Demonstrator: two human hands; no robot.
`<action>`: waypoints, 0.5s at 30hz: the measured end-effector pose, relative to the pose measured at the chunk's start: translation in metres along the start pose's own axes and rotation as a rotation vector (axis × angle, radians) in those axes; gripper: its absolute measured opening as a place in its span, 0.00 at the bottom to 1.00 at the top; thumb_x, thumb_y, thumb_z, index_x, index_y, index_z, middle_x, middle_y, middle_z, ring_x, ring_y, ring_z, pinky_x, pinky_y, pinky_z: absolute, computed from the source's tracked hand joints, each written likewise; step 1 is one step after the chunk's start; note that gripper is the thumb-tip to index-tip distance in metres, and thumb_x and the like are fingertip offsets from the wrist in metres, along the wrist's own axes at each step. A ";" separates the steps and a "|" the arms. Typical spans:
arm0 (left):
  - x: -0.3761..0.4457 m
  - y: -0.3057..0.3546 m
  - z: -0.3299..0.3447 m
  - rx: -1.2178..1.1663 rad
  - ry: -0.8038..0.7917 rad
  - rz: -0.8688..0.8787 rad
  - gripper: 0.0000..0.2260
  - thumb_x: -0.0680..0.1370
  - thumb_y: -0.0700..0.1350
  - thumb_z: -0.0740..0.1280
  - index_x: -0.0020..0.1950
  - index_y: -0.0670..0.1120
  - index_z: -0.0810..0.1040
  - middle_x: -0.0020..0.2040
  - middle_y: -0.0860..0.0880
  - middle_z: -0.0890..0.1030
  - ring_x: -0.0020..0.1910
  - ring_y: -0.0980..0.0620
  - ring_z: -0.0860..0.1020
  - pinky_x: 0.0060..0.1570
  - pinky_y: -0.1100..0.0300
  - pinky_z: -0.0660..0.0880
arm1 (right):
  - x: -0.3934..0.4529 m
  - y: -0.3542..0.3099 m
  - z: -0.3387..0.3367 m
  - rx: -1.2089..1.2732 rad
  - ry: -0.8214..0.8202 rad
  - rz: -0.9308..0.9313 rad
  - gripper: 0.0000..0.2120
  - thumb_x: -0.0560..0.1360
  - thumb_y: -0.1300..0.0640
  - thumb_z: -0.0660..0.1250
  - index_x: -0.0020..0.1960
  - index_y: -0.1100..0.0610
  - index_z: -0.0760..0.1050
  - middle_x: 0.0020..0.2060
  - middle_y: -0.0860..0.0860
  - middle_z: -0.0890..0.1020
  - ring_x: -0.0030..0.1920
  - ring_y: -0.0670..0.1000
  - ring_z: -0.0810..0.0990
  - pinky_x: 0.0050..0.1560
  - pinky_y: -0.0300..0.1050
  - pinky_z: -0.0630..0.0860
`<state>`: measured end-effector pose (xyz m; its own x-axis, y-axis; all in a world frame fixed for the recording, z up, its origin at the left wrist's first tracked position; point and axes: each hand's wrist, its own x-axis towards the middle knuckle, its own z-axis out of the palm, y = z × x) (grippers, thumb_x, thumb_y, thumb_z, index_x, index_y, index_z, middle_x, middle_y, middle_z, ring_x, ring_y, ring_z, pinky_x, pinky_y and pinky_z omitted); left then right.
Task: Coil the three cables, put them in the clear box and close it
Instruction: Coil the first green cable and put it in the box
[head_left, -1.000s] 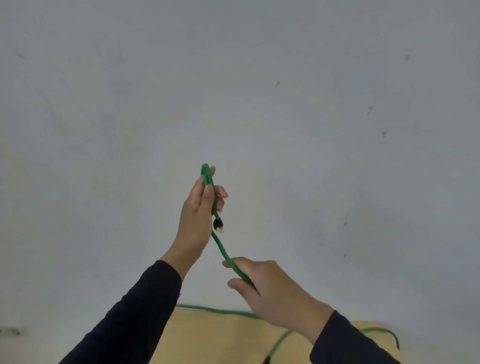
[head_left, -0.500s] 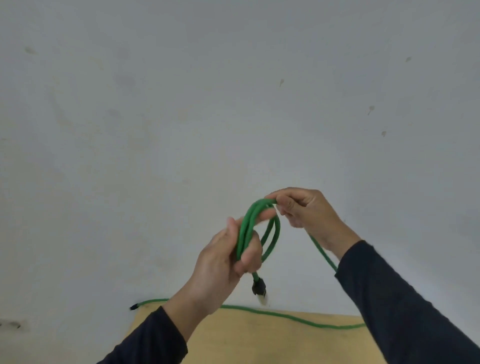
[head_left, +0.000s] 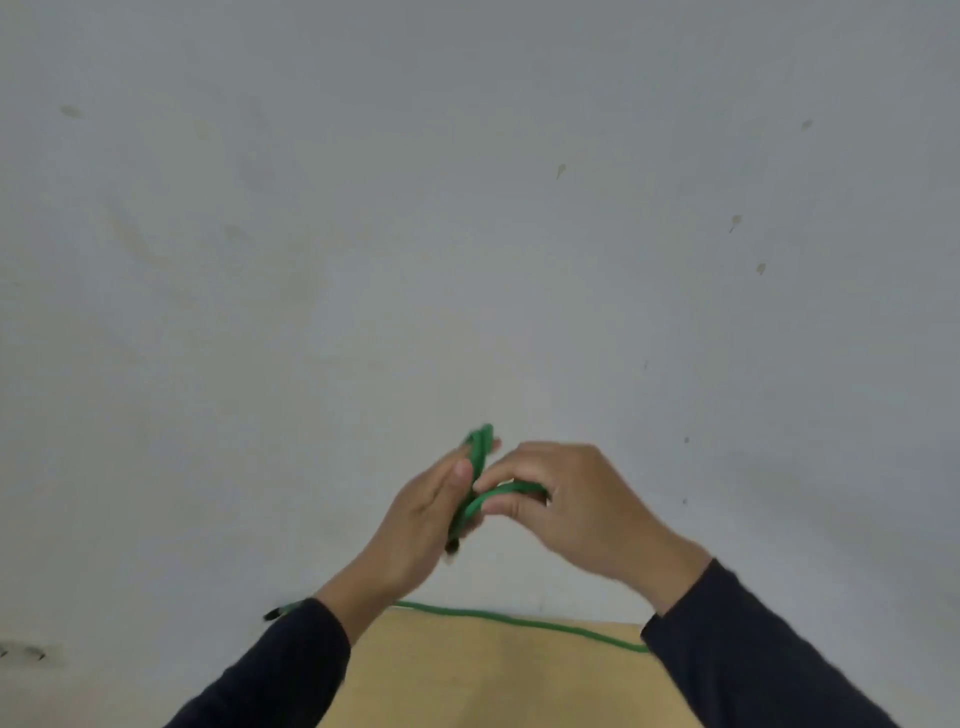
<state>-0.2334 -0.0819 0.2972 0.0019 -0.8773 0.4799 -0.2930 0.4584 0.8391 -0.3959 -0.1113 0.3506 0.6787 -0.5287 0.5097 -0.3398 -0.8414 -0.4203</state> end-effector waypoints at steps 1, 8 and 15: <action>-0.006 0.001 0.005 -0.065 -0.070 -0.017 0.18 0.80 0.54 0.52 0.51 0.45 0.77 0.31 0.51 0.73 0.30 0.54 0.69 0.31 0.63 0.67 | 0.003 0.002 -0.008 0.040 0.015 0.020 0.07 0.69 0.53 0.73 0.47 0.48 0.81 0.37 0.43 0.79 0.37 0.41 0.76 0.40 0.32 0.69; -0.006 0.022 0.004 -0.284 -0.180 -0.061 0.16 0.78 0.54 0.55 0.39 0.45 0.73 0.24 0.54 0.68 0.25 0.54 0.62 0.29 0.59 0.60 | -0.001 0.008 -0.012 0.253 0.064 0.070 0.15 0.70 0.46 0.68 0.56 0.42 0.78 0.49 0.41 0.81 0.51 0.42 0.79 0.50 0.30 0.72; -0.005 0.014 0.015 -0.086 0.176 0.096 0.15 0.79 0.54 0.52 0.55 0.52 0.77 0.34 0.54 0.75 0.28 0.55 0.68 0.28 0.62 0.69 | 0.000 0.009 0.003 0.389 0.250 0.187 0.09 0.75 0.54 0.65 0.53 0.48 0.80 0.30 0.34 0.79 0.32 0.39 0.75 0.37 0.29 0.69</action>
<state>-0.2520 -0.0731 0.3029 0.1467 -0.7944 0.5894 -0.2169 0.5555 0.8027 -0.3970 -0.1187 0.3451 0.4362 -0.7174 0.5432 -0.1401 -0.6505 -0.7465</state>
